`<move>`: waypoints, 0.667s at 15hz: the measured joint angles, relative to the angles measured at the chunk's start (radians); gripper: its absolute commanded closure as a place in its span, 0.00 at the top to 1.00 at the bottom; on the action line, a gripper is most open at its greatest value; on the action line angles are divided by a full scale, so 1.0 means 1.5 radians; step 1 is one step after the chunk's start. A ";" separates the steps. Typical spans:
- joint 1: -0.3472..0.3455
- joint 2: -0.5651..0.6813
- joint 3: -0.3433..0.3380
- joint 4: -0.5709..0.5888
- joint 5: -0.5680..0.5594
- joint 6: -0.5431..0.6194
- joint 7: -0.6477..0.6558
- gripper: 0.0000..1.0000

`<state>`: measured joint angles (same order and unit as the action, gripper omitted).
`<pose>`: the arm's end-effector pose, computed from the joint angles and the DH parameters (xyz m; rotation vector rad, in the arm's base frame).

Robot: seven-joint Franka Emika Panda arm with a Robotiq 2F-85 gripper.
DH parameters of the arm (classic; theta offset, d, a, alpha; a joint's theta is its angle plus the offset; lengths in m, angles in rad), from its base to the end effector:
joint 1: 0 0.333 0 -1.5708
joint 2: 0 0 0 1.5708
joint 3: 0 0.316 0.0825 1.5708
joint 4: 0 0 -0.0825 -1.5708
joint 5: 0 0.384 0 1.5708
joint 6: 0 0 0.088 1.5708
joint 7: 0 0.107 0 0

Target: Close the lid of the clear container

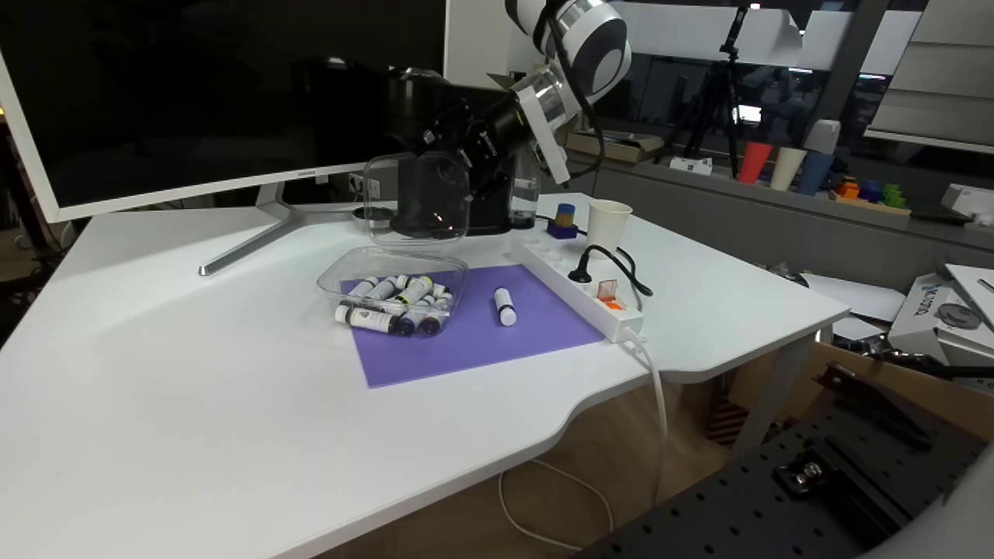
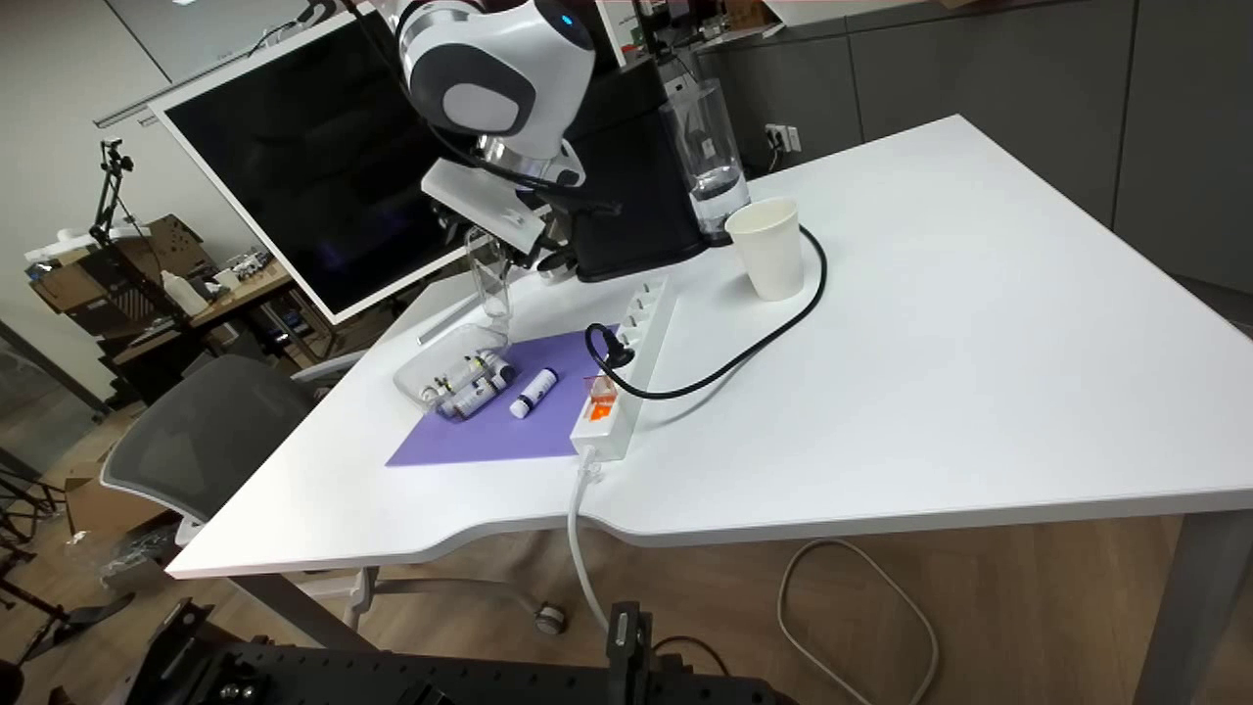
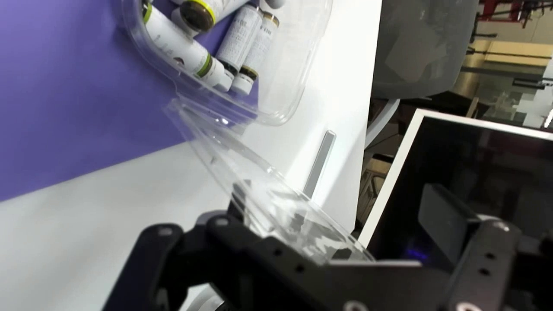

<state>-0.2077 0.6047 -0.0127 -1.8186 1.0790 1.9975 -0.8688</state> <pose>0.6192 -0.0832 0.1983 -2.2176 0.0562 -0.1423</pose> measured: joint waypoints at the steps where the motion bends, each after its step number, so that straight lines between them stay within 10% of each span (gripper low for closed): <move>1: 0.002 -0.003 -0.002 0.000 -0.018 -0.009 0.002 1.00; 10: 0.027 -0.032 -0.003 -0.001 -0.164 -0.059 0.000 1.00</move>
<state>-0.1677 0.5571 -0.0167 -1.8198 0.8327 1.9091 -0.8692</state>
